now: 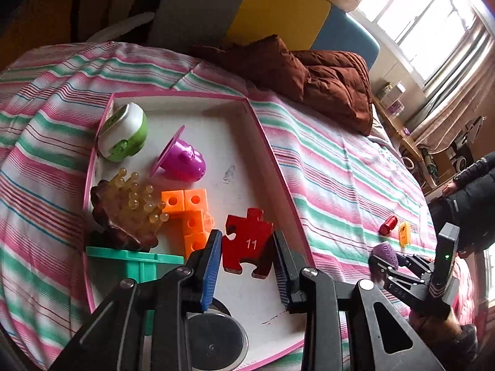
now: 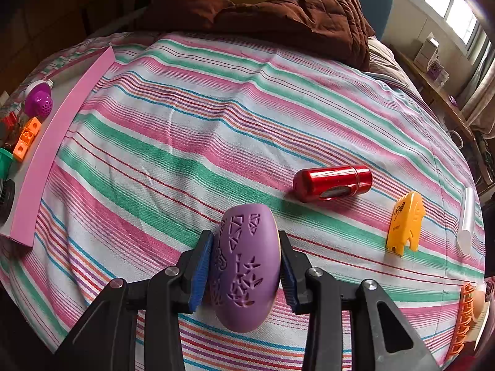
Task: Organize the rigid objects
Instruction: 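Carry the red puzzle piece into the tray and open the left tool, then carry the lavender oval into the tray with the right tool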
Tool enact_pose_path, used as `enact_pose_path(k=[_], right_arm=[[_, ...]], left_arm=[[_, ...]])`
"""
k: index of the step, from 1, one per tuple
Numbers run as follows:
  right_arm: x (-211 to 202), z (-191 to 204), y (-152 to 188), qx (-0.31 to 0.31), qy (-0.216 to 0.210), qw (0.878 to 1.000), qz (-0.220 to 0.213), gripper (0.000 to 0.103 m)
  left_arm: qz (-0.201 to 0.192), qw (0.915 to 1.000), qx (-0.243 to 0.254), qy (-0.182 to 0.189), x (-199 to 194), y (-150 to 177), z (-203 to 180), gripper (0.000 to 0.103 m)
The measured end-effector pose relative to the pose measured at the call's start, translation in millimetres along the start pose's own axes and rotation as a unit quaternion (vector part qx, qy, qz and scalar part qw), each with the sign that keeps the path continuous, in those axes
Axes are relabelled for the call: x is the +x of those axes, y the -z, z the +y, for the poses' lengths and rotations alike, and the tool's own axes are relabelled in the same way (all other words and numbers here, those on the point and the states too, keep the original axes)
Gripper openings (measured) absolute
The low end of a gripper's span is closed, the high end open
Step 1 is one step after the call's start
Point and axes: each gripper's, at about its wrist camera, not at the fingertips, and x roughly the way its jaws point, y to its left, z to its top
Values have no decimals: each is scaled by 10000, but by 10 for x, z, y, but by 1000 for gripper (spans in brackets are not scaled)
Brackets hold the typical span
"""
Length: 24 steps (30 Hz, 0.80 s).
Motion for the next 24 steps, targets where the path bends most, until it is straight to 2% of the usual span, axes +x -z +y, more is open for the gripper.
enact_pose_path(k=[2, 7, 14, 22, 24], right_arm=[[4, 3, -9, 8, -5, 10000, 5, 40], [7, 0, -10, 5, -1, 10000, 5, 40], [14, 7, -11, 2, 14, 10000, -9, 40], [9, 11, -13, 39, 39, 10000, -10, 40], [1, 14, -14, 90, 47, 9999, 4, 40]], left_arm=[[2, 9999, 38, -147, 20, 21, -5, 42], [-310, 9984, 206, -418, -81, 86, -53, 42], [-860, 9900, 557, -965, -338, 217, -207, 45], [-969, 9870, 730, -1052, -463, 383, -308, 46], [-994, 9860, 766, -1094, -481, 419, -320, 50]])
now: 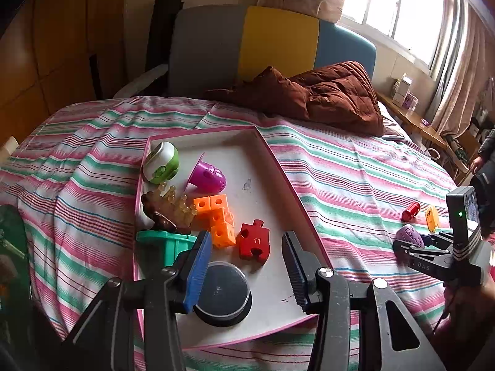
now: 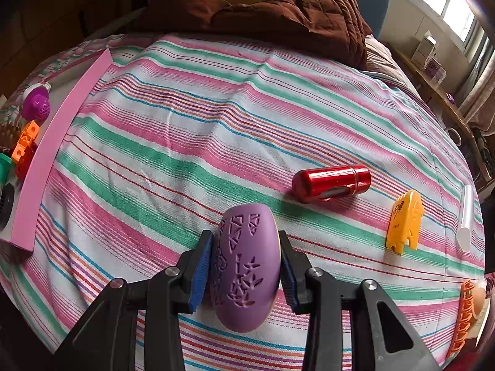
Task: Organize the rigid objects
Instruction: 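Carry the lavender oval into the tray with the right tool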
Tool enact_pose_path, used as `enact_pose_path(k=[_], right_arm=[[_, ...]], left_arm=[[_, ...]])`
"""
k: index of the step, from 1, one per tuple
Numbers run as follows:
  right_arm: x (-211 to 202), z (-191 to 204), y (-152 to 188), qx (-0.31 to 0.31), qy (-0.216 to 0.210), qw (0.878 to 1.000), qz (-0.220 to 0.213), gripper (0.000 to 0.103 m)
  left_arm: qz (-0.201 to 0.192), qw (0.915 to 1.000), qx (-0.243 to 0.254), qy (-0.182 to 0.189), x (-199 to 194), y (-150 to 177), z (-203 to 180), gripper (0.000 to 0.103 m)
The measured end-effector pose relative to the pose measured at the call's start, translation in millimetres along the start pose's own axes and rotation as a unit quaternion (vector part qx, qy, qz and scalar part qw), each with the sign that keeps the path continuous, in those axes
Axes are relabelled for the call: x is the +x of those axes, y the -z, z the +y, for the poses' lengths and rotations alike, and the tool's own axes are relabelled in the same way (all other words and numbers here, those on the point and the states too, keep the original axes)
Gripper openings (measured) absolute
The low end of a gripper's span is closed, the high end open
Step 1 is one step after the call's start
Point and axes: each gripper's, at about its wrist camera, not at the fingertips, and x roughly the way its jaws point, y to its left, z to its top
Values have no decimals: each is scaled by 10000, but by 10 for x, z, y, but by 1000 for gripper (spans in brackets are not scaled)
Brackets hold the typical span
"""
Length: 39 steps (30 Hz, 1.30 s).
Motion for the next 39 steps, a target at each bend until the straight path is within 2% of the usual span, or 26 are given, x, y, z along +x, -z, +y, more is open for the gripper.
enact_pose_path(k=[4, 9, 17, 23, 30, 35, 39], right_arm=[[-18, -6, -20, 216, 0, 9997, 88, 40], [-171, 129, -135, 459, -447, 9979, -62, 40], [-482, 764, -595, 249, -1402, 9879, -610, 40], [-457, 1407, -907, -175, -1718, 9822, -739, 40], [-332, 1922, -1053, -612, -1701, 9812, -672, 39], [-177, 2048, -1084, -734, -1668, 9818, -534, 40], [-9, 2130, -1070, -840, -1477, 9848, -362, 40]], left_arm=[[-53, 10000, 30, -59, -54, 57, 6, 51], [-141, 9999, -12, -89, -115, 87, 69, 51], [-291, 9993, -166, -184, -186, 85, 184, 51], [-301, 9989, -280, -245, -198, 87, 271, 51], [-275, 9987, -324, -295, -195, 110, 345, 52], [-250, 9984, -390, -333, -182, 124, 385, 52], [-231, 9983, -406, -349, -180, 129, 410, 52]])
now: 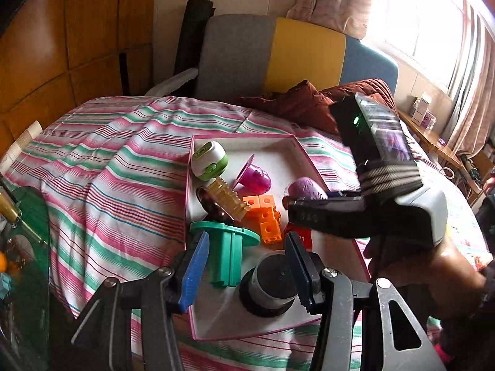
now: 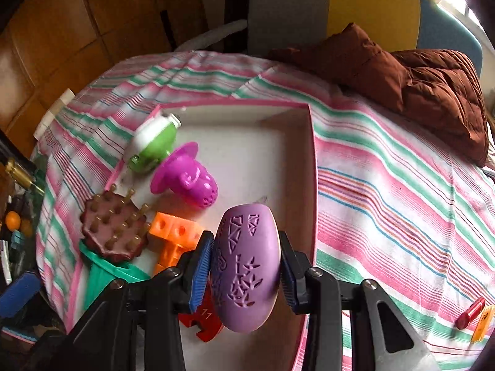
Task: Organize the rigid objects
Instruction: 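Carry the lavender oval into the tray with the right tool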
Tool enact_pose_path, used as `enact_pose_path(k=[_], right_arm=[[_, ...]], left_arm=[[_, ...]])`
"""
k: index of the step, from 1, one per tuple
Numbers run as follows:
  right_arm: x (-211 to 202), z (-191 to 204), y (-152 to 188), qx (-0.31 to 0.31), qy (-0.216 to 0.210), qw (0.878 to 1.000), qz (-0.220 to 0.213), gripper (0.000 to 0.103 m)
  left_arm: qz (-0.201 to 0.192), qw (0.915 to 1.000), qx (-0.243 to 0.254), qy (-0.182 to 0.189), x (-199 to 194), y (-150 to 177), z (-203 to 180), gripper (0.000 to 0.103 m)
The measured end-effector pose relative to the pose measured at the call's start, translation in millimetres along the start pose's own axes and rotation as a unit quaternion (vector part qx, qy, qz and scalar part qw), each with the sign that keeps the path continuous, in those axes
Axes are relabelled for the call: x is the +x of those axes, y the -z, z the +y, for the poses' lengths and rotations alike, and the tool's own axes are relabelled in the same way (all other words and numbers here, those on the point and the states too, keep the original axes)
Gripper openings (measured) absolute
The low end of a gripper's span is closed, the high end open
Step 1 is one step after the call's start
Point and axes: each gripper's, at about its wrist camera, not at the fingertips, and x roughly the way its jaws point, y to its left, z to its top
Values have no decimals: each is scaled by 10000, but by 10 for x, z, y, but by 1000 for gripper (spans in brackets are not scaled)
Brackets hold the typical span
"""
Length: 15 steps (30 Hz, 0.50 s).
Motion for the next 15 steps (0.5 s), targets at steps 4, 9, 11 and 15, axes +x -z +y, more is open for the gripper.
enact_pose_path(k=[4, 9, 11, 15], right_arm=[[72, -14, 57, 29, -28, 10000, 5, 38], [68, 1, 72, 9, -3, 10000, -12, 38], [64, -5, 64, 51, -25, 10000, -6, 39], [-21, -48, 78, 252, -129, 9995, -109, 39]], left_arm=[[29, 10000, -23, -29, 13, 13, 20, 52], [65, 10000, -38, -58, 25, 27, 23, 52], [52, 10000, -28, -67, 20, 33, 22, 54], [32, 10000, -13, -84, 11, 39, 18, 55]])
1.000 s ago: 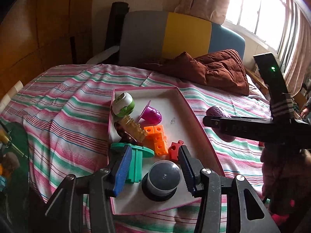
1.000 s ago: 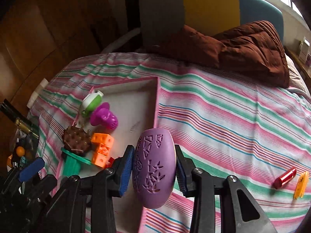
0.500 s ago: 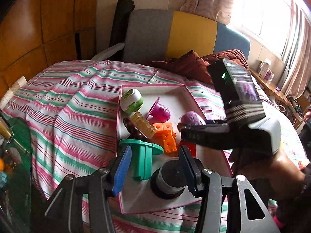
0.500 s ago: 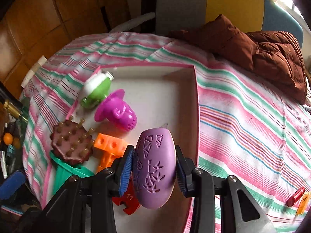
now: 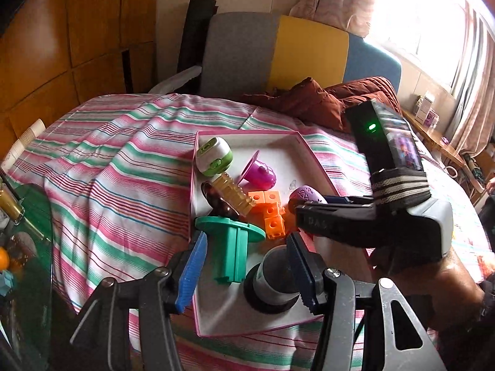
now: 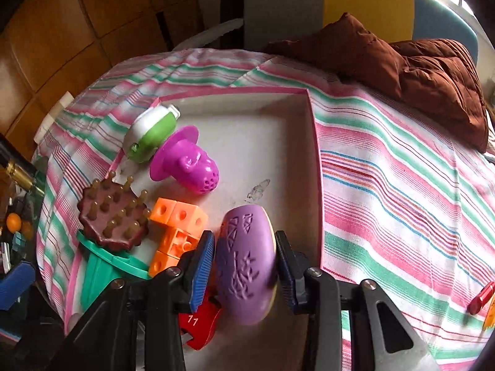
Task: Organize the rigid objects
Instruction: 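Carry the lavender oval into the tray with the right tool, then open the right tool to release the lavender oval in the tray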
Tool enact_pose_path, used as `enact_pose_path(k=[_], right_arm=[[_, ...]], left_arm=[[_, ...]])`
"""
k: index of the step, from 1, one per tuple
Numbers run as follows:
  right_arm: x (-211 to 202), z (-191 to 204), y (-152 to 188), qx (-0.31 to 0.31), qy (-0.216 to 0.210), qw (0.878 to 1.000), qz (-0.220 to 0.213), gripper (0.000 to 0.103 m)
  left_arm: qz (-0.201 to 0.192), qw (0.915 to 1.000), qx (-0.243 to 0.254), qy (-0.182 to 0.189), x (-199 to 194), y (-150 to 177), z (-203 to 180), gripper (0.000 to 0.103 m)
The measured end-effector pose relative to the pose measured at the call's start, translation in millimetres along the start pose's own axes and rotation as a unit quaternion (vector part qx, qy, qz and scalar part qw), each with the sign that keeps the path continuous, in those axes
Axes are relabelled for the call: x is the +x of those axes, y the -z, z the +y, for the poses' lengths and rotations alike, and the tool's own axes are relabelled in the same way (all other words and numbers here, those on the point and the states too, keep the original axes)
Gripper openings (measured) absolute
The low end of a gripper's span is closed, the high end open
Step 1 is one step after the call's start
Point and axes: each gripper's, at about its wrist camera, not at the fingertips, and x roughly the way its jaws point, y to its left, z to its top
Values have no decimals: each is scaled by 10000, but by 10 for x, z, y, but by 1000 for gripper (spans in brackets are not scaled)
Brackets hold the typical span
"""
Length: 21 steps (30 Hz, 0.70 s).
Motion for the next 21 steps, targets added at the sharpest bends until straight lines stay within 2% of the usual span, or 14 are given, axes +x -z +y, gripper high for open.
enact_pose_path(k=[7, 11, 16, 21], right_arm=[[-242, -79, 47, 210, -99, 9991, -356, 39], [-400, -140, 144, 214, 39, 9983, -542, 39], [-605, -315, 305, 141, 371, 9967, -709, 40], [-835, -671, 466, 60, 888, 9936, -695, 45]], left_arm=[[10, 10000, -1, -25, -8, 11, 1, 55], [-13, 10000, 17, -44, -21, 15, -4, 55], [-136, 9998, 92, -70, -79, 5, -29, 55], [-206, 9997, 154, -30, -119, -19, -91, 58]])
